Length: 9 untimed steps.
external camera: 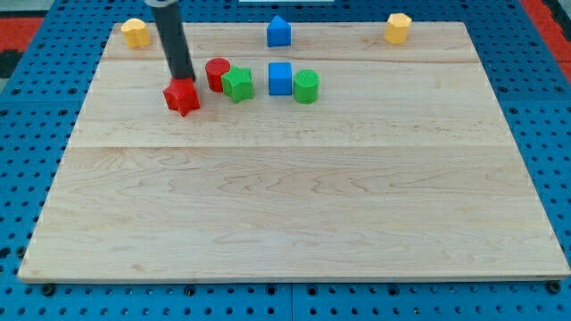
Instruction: Push the red star into the green star
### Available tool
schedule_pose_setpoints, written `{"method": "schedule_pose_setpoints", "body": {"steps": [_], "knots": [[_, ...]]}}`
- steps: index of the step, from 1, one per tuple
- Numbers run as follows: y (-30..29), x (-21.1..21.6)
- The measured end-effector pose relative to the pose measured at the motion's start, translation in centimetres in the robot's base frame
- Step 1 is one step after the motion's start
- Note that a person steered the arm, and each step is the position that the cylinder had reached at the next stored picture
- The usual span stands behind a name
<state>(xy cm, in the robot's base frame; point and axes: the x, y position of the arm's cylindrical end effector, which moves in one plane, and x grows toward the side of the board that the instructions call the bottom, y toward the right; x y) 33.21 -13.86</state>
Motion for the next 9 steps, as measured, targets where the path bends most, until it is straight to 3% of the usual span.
{"method": "schedule_pose_setpoints", "body": {"steps": [2, 3, 4, 5, 6, 7, 9], "knots": [[-6.2, 0.4], [-6.2, 2.0], [-4.3, 5.5], [3.8, 6.1], [4.2, 13.6], [7.5, 15.3], [7.6, 16.2]]}}
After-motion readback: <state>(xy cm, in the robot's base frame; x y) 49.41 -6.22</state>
